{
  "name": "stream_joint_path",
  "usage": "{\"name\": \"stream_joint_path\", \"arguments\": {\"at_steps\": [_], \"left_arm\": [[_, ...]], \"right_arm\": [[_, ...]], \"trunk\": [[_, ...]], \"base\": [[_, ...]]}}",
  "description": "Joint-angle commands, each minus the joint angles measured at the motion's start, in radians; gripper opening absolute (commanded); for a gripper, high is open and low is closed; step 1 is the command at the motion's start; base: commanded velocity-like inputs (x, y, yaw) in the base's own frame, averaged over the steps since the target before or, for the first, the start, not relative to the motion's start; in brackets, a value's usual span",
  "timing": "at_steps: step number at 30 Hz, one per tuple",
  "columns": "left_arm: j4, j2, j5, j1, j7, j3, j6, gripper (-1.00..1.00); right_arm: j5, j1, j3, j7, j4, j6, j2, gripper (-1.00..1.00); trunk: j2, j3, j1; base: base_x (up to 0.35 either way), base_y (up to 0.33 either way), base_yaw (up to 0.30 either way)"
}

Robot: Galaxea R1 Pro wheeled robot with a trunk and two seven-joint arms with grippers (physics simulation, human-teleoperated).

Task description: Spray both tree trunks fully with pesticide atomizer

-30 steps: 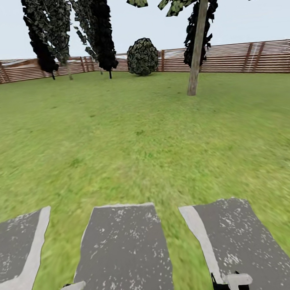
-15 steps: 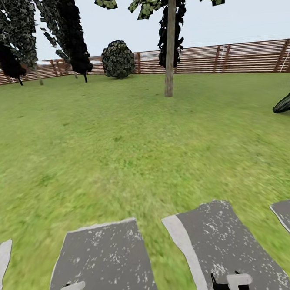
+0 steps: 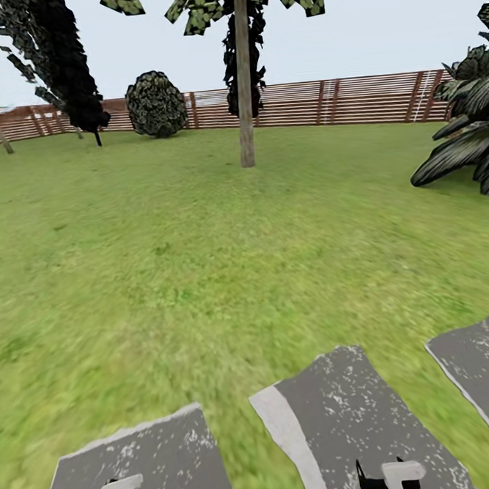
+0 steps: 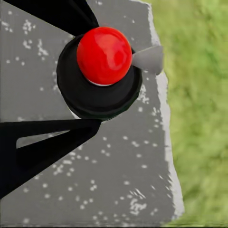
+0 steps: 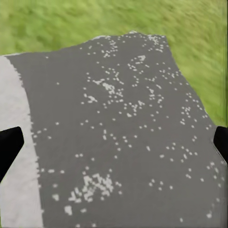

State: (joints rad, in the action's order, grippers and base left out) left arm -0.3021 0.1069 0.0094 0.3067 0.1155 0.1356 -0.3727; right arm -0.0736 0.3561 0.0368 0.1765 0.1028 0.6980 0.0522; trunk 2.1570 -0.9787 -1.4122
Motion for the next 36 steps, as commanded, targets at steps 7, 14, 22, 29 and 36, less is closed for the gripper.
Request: {"name": "stream_joint_path", "arguments": {"at_steps": [7,14,22,29,36], "left_arm": [[0.0,0.002,0.0,0.0,0.0,0.0,0.0,-1.0],[0.0,0.002,0.0,0.0,0.0,0.001,0.0,-1.0],[0.0,0.002,0.0,0.0,0.0,0.0,0.0,-1.0],[0.0,0.002,0.0,0.0,0.0,0.0,0.0,-1.0],[0.0,0.002,0.0,0.0,0.0,0.0,0.0,-1.0]], "right_arm": [[0.0,0.0,0.0,0.0,0.0,0.0,0.001,1.0],[0.0,0.0,0.0,0.0,-0.001,0.0,0.002,1.0],[-0.001,0.0,0.0,0.0,-0.001,0.0,0.002,1.0],[-0.002,0.0,0.0,0.0,-0.002,0.0,0.002,1.0],[-0.002,0.0,0.0,0.0,-0.001,0.0,0.002,1.0]], "trunk": [[0.0,0.0,0.0],[0.0,0.0,0.0],[0.0,0.0,0.0],[0.0,0.0,0.0],[0.0,0.0,0.0]], "base": [[0.339,0.0,-0.296],[0.339,0.0,-0.01],[0.339,0.0,0.0],[0.339,0.0,0.0],[0.339,0.0,0.0]]}}
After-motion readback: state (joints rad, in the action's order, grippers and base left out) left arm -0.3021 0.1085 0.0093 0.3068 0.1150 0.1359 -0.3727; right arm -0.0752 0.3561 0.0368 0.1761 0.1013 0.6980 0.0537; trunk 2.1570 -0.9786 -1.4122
